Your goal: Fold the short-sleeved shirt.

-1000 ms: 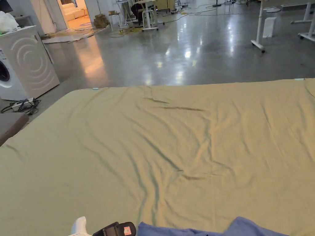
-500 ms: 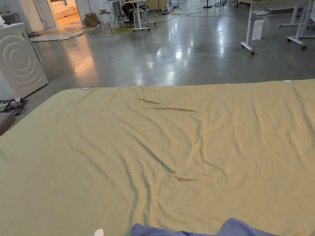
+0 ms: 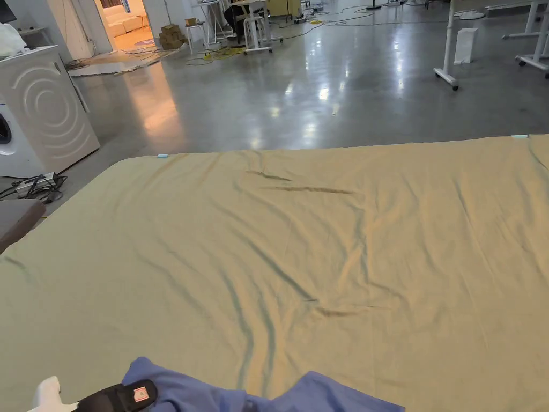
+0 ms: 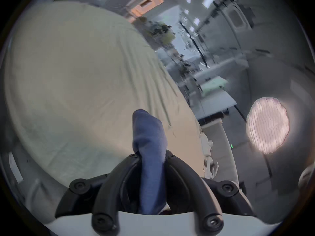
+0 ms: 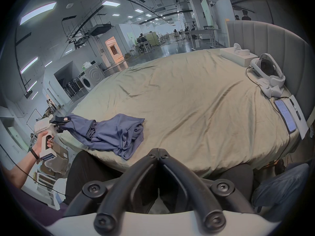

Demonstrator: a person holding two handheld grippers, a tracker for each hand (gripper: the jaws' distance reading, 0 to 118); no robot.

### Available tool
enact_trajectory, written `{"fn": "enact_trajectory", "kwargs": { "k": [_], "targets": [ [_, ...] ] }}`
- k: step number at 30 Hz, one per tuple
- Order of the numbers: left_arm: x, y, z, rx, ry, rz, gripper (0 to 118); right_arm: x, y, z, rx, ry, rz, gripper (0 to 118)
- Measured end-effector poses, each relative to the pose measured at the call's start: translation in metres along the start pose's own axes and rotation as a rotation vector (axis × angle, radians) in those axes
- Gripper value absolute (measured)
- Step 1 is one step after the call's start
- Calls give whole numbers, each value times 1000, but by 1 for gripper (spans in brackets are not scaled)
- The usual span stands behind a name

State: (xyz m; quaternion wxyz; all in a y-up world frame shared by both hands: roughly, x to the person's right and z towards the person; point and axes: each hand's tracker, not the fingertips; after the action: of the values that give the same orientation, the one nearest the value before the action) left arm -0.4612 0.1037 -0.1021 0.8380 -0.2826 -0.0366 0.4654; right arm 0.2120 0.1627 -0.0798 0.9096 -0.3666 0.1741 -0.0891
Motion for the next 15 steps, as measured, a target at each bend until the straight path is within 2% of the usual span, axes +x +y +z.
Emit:
{"fn": "enact_trajectory", "kwargs": {
  "k": [1,5,7,10,11,12,13,14,15],
  "targets": [
    [21,-7,-13,-55,-59,-47,20,-1,0,-2,-1,3,-3,0],
    [93,-53,-79,-168,-121,-189,20,-7,0,1,8,17,3,0],
    [94,-75,-120,-222,-122,-205,20,-8,-1,9,18,11,22,0],
    [116,-115,-178,-348,-69,-324,21,-6,-4,22,30,-43,44,0],
    [122,-128,-190,-379,-44,-369,27,-4,-6,27,32,-68,55,0],
    [126,-134,-198,-396,-21,-402,40,-1,-8,31,35,-88,61,0],
    [128,-141,-208,-422,-1,-426,63,2,-11,34,33,-100,60,0],
    [128,-147,-216,-447,-23,-405,78,7,-14,36,26,-105,51,0],
    [134,-151,-219,-455,-42,-389,85,12,-16,36,16,-108,33,0]
  ]
}}
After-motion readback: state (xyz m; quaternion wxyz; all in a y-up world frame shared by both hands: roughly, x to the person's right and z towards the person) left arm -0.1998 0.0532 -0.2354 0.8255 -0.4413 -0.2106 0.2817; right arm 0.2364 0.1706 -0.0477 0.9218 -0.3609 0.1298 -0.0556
